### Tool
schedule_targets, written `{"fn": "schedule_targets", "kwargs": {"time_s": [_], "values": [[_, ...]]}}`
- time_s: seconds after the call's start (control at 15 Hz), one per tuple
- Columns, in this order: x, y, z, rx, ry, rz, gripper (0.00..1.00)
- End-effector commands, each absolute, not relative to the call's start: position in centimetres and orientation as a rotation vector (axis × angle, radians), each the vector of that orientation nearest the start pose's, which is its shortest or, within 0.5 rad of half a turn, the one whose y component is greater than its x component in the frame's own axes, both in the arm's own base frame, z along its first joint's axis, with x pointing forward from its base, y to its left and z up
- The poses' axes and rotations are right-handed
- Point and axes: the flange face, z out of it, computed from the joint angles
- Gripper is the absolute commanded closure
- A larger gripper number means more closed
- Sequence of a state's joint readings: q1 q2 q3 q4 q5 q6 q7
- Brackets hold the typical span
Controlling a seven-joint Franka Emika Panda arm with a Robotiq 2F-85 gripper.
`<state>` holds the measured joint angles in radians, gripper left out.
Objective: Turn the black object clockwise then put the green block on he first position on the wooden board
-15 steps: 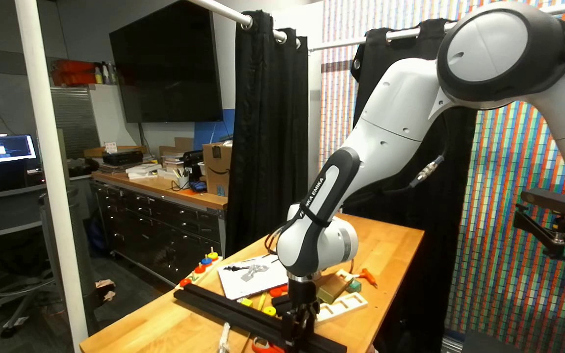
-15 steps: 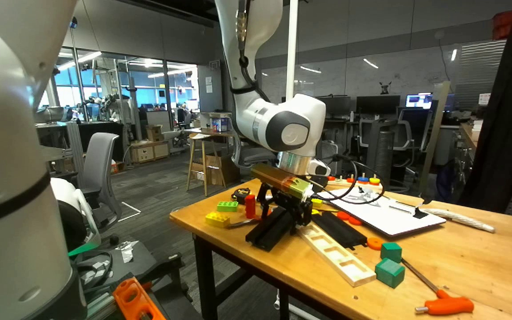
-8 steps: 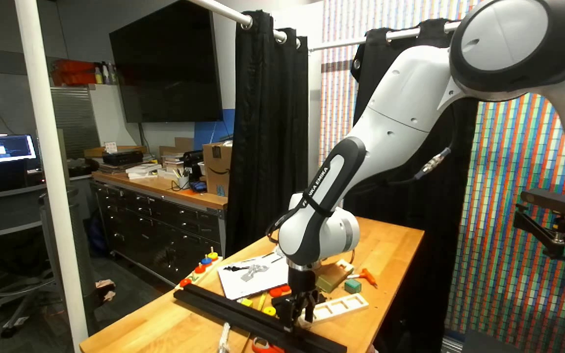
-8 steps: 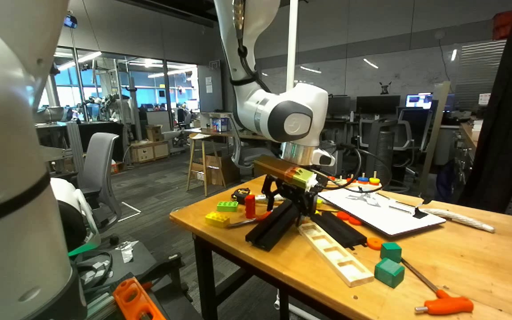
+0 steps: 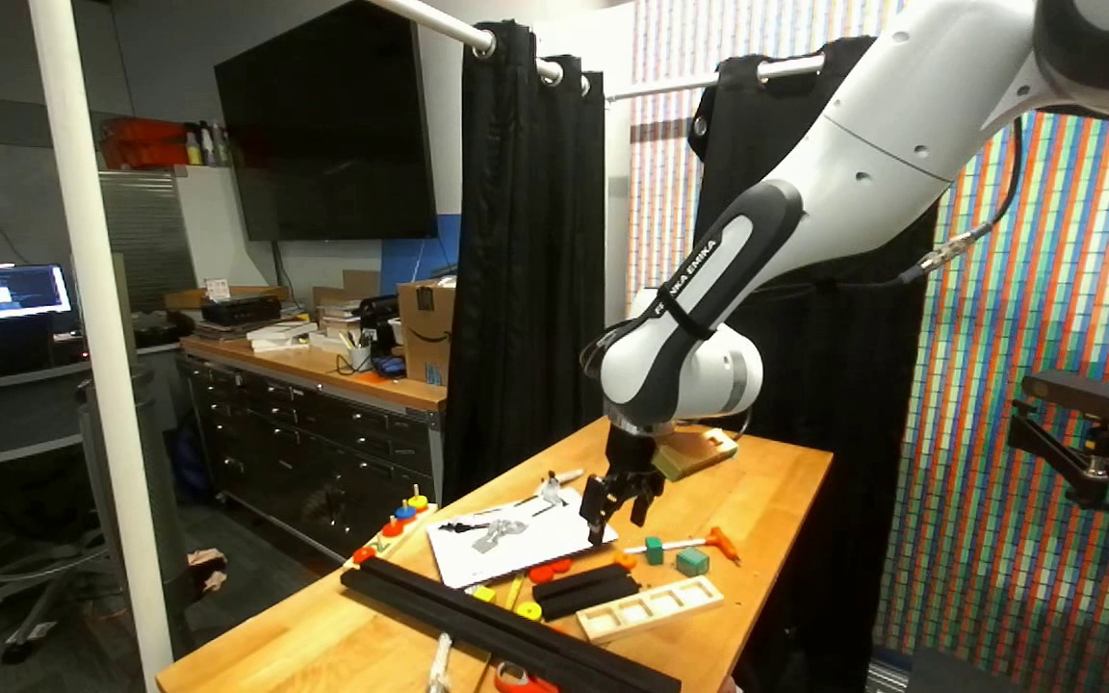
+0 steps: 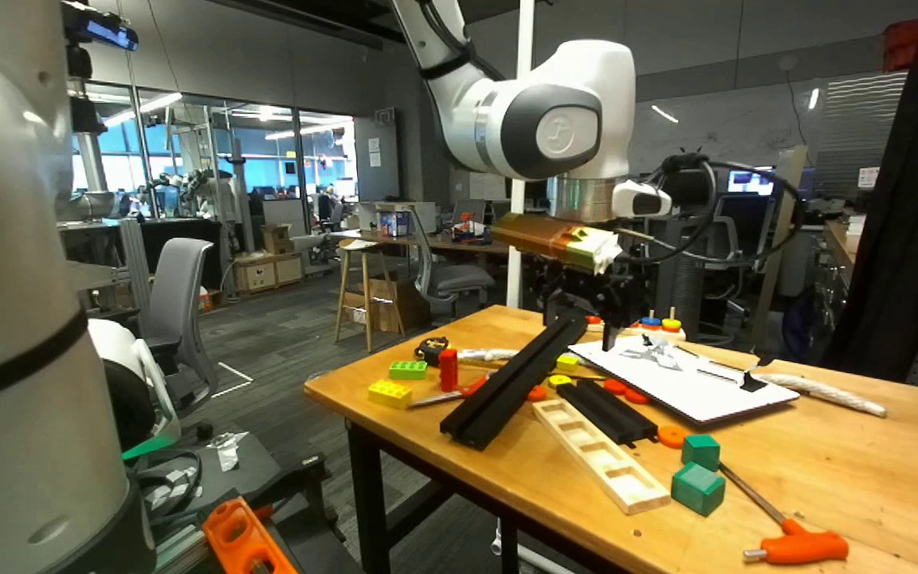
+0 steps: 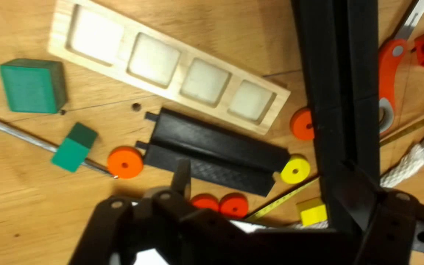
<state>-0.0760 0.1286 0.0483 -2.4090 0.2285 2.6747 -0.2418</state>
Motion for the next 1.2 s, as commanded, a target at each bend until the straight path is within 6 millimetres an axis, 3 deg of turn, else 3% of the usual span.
{"fn": "schedule_targets", "kwargs": {"time_s": [0.0, 0.33, 0.6, 1.13], "values": [[51.0, -6.2, 29.9, -3.045, 0.255, -0.345, 0.0], [52.8, -9.9, 29.0, -3.033, 0.668, -0.408, 0.0], [53.9, -11.4, 26.3, -3.032, 0.913, -0.367, 0.0], [56.2, -11.7, 22.1, -3.021, 1.104, -0.252, 0.0]]}}
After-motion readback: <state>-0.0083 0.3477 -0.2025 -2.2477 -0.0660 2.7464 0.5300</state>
